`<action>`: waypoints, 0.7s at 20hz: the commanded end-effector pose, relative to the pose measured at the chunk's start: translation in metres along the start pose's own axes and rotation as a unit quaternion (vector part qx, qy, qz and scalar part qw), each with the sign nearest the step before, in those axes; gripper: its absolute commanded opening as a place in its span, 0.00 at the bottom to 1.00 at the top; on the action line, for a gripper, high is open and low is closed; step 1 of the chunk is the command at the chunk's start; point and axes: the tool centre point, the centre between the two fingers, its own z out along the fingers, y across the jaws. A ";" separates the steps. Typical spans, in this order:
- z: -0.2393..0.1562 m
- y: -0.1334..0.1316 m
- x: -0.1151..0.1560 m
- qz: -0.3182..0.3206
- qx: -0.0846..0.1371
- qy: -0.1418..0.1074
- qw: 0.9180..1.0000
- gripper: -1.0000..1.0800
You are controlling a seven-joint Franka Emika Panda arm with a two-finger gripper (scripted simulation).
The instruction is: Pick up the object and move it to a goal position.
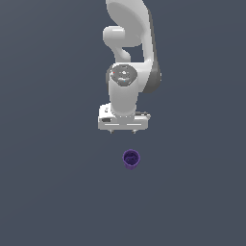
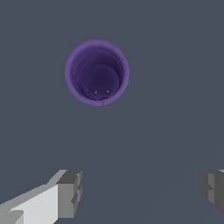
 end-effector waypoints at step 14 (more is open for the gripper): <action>-0.001 -0.015 0.004 -0.006 -0.004 0.001 1.000 0.62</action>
